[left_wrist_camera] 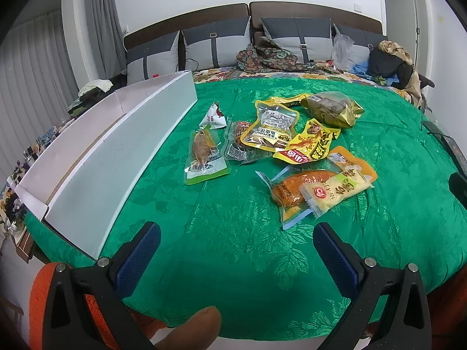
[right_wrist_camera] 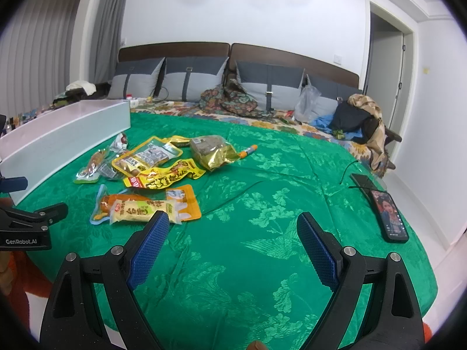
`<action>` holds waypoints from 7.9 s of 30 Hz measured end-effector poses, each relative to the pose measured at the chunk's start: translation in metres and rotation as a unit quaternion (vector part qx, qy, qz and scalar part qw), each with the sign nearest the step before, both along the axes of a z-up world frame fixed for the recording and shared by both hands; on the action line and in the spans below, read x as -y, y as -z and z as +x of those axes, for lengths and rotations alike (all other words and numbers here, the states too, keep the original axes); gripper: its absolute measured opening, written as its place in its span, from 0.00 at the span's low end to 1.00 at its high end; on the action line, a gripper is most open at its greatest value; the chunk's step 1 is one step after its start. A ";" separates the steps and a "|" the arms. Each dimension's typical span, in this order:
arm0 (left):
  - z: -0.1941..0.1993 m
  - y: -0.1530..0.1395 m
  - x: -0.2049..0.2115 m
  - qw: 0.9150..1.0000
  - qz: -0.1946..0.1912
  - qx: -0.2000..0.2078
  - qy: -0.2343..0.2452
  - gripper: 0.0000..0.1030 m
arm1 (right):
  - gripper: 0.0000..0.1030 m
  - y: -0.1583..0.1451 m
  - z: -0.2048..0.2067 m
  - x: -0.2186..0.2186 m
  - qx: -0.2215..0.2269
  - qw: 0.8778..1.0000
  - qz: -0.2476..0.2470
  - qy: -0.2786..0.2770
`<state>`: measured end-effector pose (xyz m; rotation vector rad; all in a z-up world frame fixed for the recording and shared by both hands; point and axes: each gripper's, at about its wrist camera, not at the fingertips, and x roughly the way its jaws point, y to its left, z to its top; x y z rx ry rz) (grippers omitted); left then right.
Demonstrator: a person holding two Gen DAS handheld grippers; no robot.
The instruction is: Organize snacks
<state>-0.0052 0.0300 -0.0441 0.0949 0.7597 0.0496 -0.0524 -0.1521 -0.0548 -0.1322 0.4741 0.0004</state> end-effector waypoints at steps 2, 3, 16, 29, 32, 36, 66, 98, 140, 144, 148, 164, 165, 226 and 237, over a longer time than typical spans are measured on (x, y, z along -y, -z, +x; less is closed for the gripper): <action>0.000 0.001 0.000 1.000 0.002 0.000 0.001 1.00 | 0.89 0.000 0.000 0.000 0.000 1.000 0.001 0.000; -0.001 0.001 0.001 1.000 0.003 0.000 0.002 1.00 | 0.89 0.000 0.000 0.000 0.000 1.000 0.001 0.000; 0.002 0.007 -0.002 1.000 0.012 -0.007 0.000 1.00 | 0.89 0.004 0.002 -0.001 -0.008 1.000 0.003 0.000; 0.009 0.026 -0.006 0.999 0.016 -0.033 -0.004 1.00 | 0.89 0.008 0.007 -0.001 -0.026 1.000 0.005 0.000; 0.011 0.028 -0.008 0.999 0.014 -0.037 -0.007 1.00 | 0.89 0.009 0.008 -0.002 -0.029 1.000 0.004 -0.002; 0.013 0.031 -0.010 0.999 0.014 -0.040 -0.010 1.00 | 0.89 0.010 0.010 -0.002 -0.032 0.999 0.003 -0.003; 0.041 0.060 -0.028 0.996 0.004 -0.080 -0.034 1.00 | 0.89 0.017 0.015 0.002 -0.053 0.998 0.020 0.003; 0.046 0.065 -0.044 0.993 -0.059 -0.099 -0.021 1.00 | 0.89 0.033 0.026 0.019 -0.107 0.992 0.059 0.034; 0.099 0.016 0.064 0.950 -0.004 -0.159 0.270 0.20 | 0.89 0.035 0.028 0.078 -0.124 0.970 0.182 0.099; 0.091 0.010 -0.002 0.969 -0.076 -0.157 0.172 0.20 | 0.89 0.037 0.027 0.081 -0.131 0.966 0.201 0.095; 0.073 0.014 -0.047 0.982 -0.085 -0.143 0.088 0.20 | 0.89 0.047 0.040 0.068 -0.185 0.950 0.247 0.054; 0.049 0.035 -0.102 0.991 -0.087 -0.098 0.013 0.20 | 0.89 0.069 0.172 -0.124 -0.316 0.944 0.098 0.004; 0.050 0.035 -0.103 0.991 -0.093 -0.097 0.014 0.20 | 0.89 0.070 0.164 -0.115 -0.310 0.946 0.089 -0.012; 0.062 -0.097 -0.228 0.971 -0.233 0.000 -0.049 0.20 | 0.35 -0.093 0.196 -0.069 -0.310 0.822 0.436 -0.196; 0.074 -0.067 -0.351 0.971 -0.115 -0.042 -0.205 0.94 | 0.77 -0.118 0.242 -0.321 -0.331 0.826 0.359 -0.282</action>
